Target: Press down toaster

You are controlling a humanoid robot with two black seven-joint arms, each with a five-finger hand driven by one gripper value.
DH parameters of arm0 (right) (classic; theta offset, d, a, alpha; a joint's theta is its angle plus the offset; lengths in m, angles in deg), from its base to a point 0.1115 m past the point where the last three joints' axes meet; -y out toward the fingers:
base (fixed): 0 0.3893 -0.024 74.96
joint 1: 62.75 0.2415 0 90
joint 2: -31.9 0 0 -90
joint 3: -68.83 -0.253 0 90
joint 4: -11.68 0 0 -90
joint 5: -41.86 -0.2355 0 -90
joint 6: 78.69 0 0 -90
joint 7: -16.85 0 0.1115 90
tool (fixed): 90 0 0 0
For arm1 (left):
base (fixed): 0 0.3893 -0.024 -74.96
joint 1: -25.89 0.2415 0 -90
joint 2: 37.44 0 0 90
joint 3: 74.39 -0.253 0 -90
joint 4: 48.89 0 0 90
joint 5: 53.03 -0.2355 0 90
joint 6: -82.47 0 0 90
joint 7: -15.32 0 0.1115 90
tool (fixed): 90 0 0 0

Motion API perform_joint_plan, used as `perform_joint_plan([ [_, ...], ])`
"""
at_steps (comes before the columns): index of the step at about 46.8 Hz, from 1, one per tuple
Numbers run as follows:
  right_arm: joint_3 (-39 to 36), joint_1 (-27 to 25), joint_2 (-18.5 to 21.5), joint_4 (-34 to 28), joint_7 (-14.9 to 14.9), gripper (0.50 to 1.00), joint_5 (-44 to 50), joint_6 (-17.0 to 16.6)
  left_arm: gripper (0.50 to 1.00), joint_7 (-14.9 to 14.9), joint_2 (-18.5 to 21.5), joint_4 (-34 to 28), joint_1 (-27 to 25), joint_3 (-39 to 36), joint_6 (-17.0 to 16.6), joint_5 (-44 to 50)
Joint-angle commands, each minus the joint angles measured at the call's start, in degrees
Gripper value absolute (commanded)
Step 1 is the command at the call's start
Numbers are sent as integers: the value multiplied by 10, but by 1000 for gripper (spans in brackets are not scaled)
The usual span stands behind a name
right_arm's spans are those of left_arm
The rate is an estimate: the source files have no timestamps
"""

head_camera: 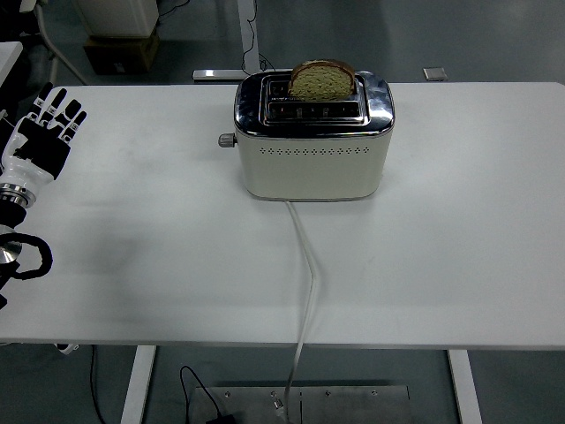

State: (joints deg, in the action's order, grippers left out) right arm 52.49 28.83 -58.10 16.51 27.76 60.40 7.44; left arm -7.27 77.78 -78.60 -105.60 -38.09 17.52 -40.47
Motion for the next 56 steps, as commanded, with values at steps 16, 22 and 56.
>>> perform_joint_plan([
  [16, 0, 0, 0, 0, 0, 998, 0, 0, 1000, 0, 0, 0, 2, 1, 0, 1],
  [22, 0, 0, 0, 0, 0, 998, 0, 0, 1000, 0, 0, 0, 2, 1, 0, 1],
  [56, 0, 0, 0, 0, 0, 998, 0, 0, 1000, -2, 16, 0, -15, 1, -14, -5],
])
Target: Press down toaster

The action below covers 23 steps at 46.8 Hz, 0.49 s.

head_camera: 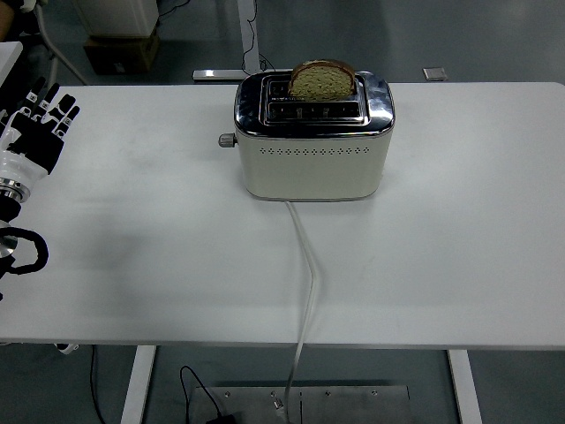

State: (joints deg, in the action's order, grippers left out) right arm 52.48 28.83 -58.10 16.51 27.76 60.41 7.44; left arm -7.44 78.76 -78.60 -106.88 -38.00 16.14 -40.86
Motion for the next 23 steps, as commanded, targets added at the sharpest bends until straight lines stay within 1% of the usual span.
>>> perform_joint_plan([
  [1, 0, 0, 0, 0, 0, 998, 0, 0, 1000, 0, 10, 0, -3, -1, 0, -1],
  [7, 0, 0, 0, 0, 0, 998, 0, 0, 1000, 0, 12, 0, -10, -1, 0, -1],
  [23, 0, 0, 0, 0, 0, 998, 0, 0, 1000, 0, 13, -1, -7, -6, 1, -14],
])
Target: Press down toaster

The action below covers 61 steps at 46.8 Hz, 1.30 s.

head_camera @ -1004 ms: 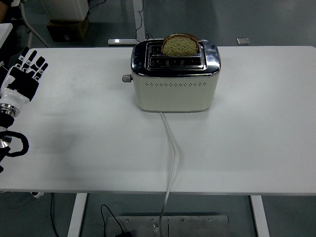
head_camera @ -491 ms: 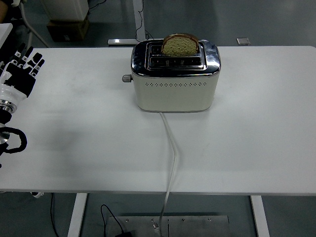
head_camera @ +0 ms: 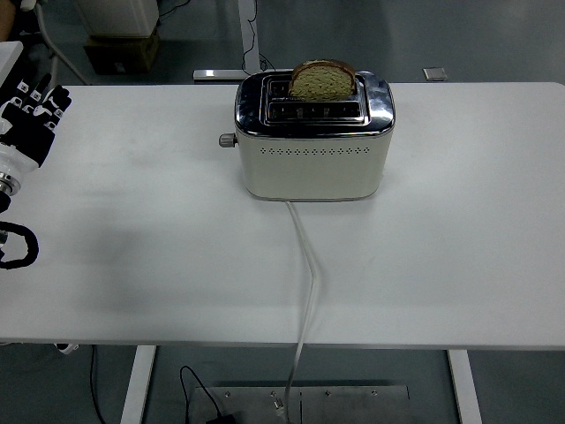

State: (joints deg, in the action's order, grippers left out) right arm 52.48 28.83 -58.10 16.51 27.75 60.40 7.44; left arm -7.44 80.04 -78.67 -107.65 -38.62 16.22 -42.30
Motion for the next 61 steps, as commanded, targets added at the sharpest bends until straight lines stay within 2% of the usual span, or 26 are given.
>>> perform_joint_plan([
  [1, 0, 0, 0, 0, 0, 998, 0, 0, 1000, 0, 0, 0, 0, 0, 1, 0],
  [15, 0, -1, 0, 0, 0, 998, 0, 0, 1000, 0, 0, 1, 7, -4, -1, -1],
  [27, 0, 0, 0, 0, 0, 998, 0, 0, 1000, 1, 3, 1, 1, -3, -1, -55],
  [42, 0, 0, 0, 0, 0, 998, 0, 0, 1000, 1, 1, 0, -1, -3, -2, -218],
  [61, 0, 0, 0, 0, 0, 998, 0, 0, 1000, 2, 4, -2, -15, -3, -1, -367],
])
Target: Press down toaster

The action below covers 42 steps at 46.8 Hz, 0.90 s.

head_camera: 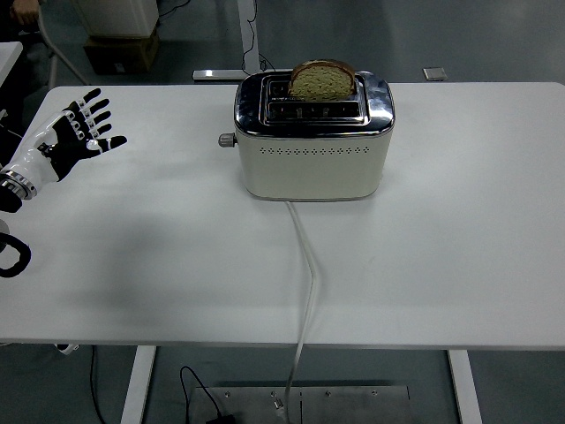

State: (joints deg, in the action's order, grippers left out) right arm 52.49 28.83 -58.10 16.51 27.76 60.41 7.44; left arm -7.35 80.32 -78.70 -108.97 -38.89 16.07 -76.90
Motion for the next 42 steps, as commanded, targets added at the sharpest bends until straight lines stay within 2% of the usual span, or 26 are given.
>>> perform_joint_plan([
  [1, 0, 0, 0, 0, 0, 998, 0, 0, 1000, 1, 1, -3, -2, 0, 0, -28],
  [10, 0, 0, 0, 0, 0, 998, 0, 0, 1000, 36, 10, -9, -14, -3, 5, -66],
  [21, 0, 0, 0, 0, 0, 998, 0, 0, 1000, 34, 27, -15, -33, -6, 7, -126],
  [32, 0, -1, 0, 0, 0, 998, 0, 0, 1000, 31, 43, -76, -31, -6, 7, -181],
  [42, 0, 0, 0, 0, 0, 998, 0, 0, 1000, 31, 44, -106, -30, -5, 6, -237],
])
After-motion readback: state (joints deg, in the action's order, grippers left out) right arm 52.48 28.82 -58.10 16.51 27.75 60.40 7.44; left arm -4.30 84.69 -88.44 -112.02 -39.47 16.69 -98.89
